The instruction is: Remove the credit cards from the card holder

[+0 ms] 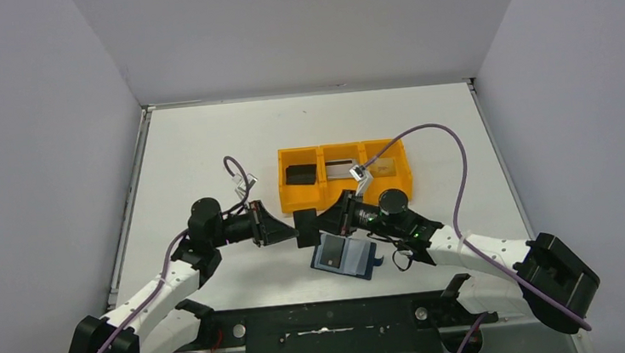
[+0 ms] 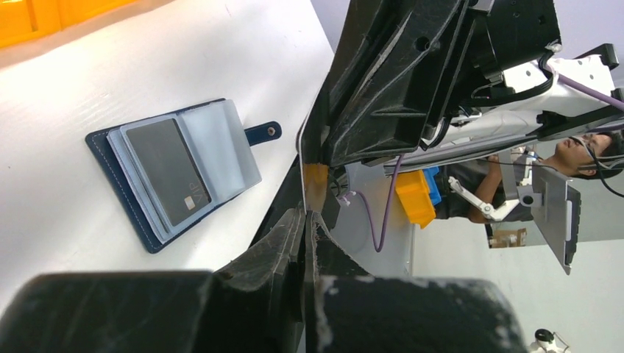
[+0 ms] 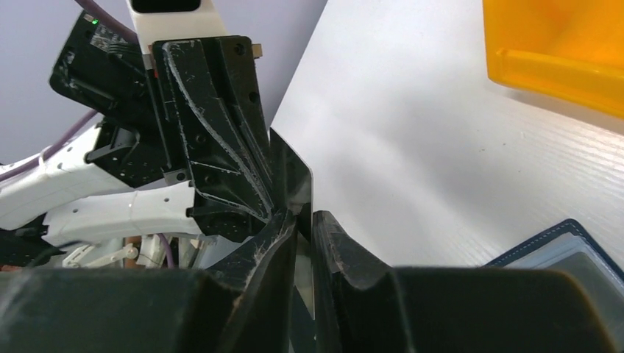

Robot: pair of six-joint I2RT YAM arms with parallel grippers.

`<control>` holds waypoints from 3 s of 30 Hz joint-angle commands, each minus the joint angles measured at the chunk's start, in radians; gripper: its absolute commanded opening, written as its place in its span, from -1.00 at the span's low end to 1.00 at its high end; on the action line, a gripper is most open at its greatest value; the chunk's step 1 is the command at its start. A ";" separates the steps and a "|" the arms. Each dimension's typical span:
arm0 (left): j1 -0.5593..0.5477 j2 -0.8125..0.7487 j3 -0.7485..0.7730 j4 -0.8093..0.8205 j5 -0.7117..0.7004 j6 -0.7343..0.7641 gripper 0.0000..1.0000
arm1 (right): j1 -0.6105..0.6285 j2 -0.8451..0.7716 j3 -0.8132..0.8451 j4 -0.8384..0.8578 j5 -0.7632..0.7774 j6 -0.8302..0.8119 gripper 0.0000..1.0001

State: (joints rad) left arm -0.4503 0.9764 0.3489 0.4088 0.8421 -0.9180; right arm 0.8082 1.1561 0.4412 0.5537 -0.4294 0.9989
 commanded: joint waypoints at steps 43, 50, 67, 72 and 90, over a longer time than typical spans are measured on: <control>0.059 -0.467 0.264 -0.794 -1.034 0.409 0.77 | 0.162 0.208 0.525 -0.455 0.637 -1.035 -1.00; 0.058 -0.464 0.260 -0.795 -1.069 0.407 0.78 | 0.161 0.409 0.680 -0.549 0.640 -1.346 -1.00; 0.058 -0.451 0.268 -0.826 -1.116 0.401 0.79 | 0.103 0.688 0.833 -0.532 0.621 -1.784 -1.00; 0.058 -0.454 0.269 -0.828 -1.118 0.401 0.79 | 0.075 0.727 0.845 -0.509 0.592 -1.830 -1.00; 0.056 -0.478 0.268 -0.846 -1.160 0.391 0.79 | 0.025 0.896 0.932 -0.461 0.568 -1.882 -0.84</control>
State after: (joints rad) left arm -0.3962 0.5076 0.5789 -0.4614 -0.3061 -0.5304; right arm 0.8375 2.0453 1.3296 0.0330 0.1318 -0.8639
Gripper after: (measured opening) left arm 0.893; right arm 0.063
